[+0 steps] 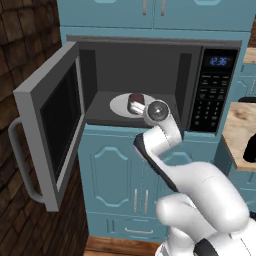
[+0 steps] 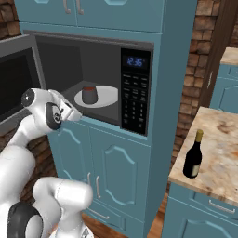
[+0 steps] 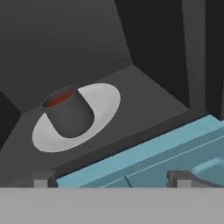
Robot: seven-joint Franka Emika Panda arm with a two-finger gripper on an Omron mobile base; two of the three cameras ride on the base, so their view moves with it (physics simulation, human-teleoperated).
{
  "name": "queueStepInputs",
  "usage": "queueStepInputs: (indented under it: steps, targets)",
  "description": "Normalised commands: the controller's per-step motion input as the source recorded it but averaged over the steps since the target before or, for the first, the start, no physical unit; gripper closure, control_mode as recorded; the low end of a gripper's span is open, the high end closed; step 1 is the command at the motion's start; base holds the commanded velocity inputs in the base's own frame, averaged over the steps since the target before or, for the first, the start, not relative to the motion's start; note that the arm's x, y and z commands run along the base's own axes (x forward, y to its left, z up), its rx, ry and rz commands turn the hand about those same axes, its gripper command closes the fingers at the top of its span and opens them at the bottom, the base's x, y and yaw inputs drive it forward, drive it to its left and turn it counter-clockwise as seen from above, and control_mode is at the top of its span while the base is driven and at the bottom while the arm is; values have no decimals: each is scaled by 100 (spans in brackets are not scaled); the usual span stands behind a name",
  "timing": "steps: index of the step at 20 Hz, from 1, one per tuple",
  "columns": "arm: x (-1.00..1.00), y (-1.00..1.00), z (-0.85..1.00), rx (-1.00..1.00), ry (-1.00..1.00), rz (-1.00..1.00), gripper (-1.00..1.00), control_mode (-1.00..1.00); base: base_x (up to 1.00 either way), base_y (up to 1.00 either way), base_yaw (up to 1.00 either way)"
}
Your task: Place the microwavable item in the microwave. Then, close the microwave door and press the start button.
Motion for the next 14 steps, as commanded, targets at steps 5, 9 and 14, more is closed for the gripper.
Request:
queueStepInputs:
  steps: [5,9,14]
  targets:
    - [-100,14,3,-31,-11,34,-100,-100,0,0,0]
    - [-100,28,3,-30,-10,33,-100,-100,0,0,0]
    - [-100,35,0,-33,-14,33,-100,-100,0,0,0]
